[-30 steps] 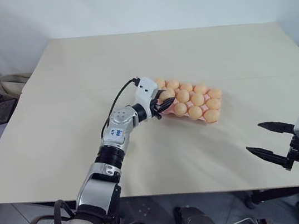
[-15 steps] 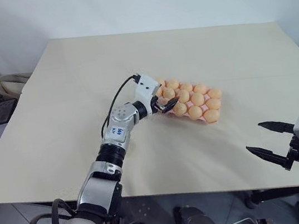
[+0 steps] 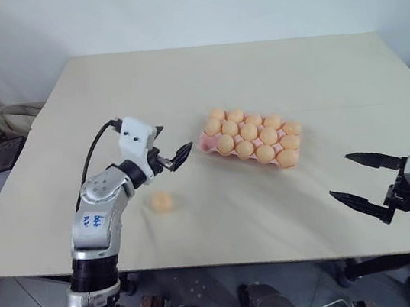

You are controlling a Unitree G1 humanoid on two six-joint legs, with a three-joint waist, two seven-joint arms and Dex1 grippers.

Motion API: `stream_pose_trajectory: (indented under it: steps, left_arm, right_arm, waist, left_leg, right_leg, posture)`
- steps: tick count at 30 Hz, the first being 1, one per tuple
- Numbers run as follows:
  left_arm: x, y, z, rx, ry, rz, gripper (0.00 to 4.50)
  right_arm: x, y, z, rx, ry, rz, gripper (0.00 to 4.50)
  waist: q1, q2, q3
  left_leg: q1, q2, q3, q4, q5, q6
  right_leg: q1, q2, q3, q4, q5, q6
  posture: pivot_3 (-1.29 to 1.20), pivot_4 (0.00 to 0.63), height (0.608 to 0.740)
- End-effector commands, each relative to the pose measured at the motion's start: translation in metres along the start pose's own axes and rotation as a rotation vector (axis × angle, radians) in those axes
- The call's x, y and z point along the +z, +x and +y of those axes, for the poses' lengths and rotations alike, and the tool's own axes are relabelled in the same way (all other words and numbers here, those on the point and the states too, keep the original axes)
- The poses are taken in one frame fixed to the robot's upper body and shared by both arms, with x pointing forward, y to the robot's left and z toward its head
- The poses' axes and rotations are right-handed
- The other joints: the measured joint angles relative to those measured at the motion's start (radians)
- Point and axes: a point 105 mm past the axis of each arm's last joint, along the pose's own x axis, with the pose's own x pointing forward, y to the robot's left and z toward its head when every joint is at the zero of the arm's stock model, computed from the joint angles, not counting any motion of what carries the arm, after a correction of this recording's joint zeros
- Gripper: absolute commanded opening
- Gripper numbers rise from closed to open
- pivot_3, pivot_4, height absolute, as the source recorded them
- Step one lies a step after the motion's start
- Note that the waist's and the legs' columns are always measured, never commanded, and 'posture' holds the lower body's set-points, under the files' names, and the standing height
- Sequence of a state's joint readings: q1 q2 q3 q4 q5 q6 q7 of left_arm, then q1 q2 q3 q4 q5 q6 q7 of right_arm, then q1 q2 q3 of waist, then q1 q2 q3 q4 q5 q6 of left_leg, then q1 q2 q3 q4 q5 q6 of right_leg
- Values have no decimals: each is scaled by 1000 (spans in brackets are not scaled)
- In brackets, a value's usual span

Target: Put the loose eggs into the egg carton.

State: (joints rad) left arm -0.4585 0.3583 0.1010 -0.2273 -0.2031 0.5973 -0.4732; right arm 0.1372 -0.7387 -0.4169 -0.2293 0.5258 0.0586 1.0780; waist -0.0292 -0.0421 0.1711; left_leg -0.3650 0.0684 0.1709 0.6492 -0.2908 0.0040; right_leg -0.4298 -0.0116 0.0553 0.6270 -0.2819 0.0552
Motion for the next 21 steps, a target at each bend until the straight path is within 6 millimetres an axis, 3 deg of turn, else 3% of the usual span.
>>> stream_pose_trajectory:
  steps: [1,6,9,14,21]
  left_arm:
    - [12,-20,6,61,-20,-56,4472]
    - [-1,-39,4,74,-81,-32,4472]
    - [-7,-47,3,76,-89,-21,4472]
    - [-12,-59,-1,82,-78,-23,4472]
    - [-21,-67,-11,102,-107,1,4472]
  right_arm:
    - [3,11,14,57,-13,-37,4500]
    - [1,20,35,172,33,-72,4500]
    - [13,21,33,152,88,-229,4500]
    - [1,21,52,270,117,-200,4500]
    - [-6,18,61,321,149,-213,4500]
  waist:
    - [1,0,0]
    - [0,0,0]
    - [-1,-1,0]
    - [0,0,0]
    - [-1,0,0]
  left_leg:
    - [0,0,0,0,0,0]
    - [-1,-1,0,-1,-1,0]
    - [0,-1,-1,-1,-1,0]
    - [0,0,-1,-1,-2,-1]
    - [0,-1,-1,-1,-2,-1]
  right_leg:
    - [0,0,0,0,0,0]
    - [0,-2,-1,0,0,0]
    - [0,-2,-2,0,0,0]
    - [0,-2,-2,0,-1,-1]
    - [1,-3,-2,-1,-2,-5]
  posture:
    - [0,150,740]
    - [0,150,740]
    - [0,150,740]
    - [0,150,740]
    - [0,150,740]
